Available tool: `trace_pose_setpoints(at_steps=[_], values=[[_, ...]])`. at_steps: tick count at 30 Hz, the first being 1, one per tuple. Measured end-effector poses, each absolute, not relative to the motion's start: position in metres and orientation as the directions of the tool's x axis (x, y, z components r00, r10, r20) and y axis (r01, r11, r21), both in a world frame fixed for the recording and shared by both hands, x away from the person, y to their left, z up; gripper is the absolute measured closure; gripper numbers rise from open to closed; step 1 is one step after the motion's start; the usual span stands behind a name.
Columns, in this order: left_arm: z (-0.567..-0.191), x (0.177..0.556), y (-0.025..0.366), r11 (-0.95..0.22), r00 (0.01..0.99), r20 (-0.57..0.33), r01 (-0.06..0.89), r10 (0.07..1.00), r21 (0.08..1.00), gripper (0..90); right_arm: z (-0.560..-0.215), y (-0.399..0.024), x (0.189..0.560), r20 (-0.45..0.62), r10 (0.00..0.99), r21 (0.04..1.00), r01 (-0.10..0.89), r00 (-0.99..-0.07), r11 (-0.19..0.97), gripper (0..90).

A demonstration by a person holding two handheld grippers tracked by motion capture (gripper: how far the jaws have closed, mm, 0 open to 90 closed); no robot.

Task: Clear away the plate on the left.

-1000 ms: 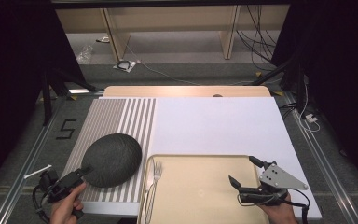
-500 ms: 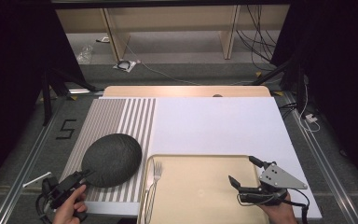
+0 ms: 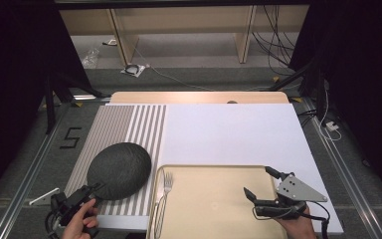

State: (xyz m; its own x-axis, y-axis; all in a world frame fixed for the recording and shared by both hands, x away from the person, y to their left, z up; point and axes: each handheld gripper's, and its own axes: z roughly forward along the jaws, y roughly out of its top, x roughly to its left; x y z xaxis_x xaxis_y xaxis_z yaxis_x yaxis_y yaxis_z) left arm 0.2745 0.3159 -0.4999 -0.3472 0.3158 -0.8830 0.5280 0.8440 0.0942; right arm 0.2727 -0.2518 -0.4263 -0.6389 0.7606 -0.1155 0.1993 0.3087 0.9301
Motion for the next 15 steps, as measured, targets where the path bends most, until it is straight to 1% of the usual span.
trace_pose_setpoints(at_steps=[7, 15], values=[[-0.504, 0.272, 0.311, 0.865, -0.365, -0.892, 0.498, 0.265, 0.054, 35.8, -0.426, -0.252, 0.273, -0.118, 0.759, 0.929, 0.198, -0.641, 0.312, 11.5], [-0.510, 0.274, 0.305, 0.874, -0.367, -0.896, 0.484, 0.251, 0.047, 43.1, -0.427, -0.250, 0.273, -0.116, 0.758, 0.929, 0.199, -0.642, 0.311, 11.5]])
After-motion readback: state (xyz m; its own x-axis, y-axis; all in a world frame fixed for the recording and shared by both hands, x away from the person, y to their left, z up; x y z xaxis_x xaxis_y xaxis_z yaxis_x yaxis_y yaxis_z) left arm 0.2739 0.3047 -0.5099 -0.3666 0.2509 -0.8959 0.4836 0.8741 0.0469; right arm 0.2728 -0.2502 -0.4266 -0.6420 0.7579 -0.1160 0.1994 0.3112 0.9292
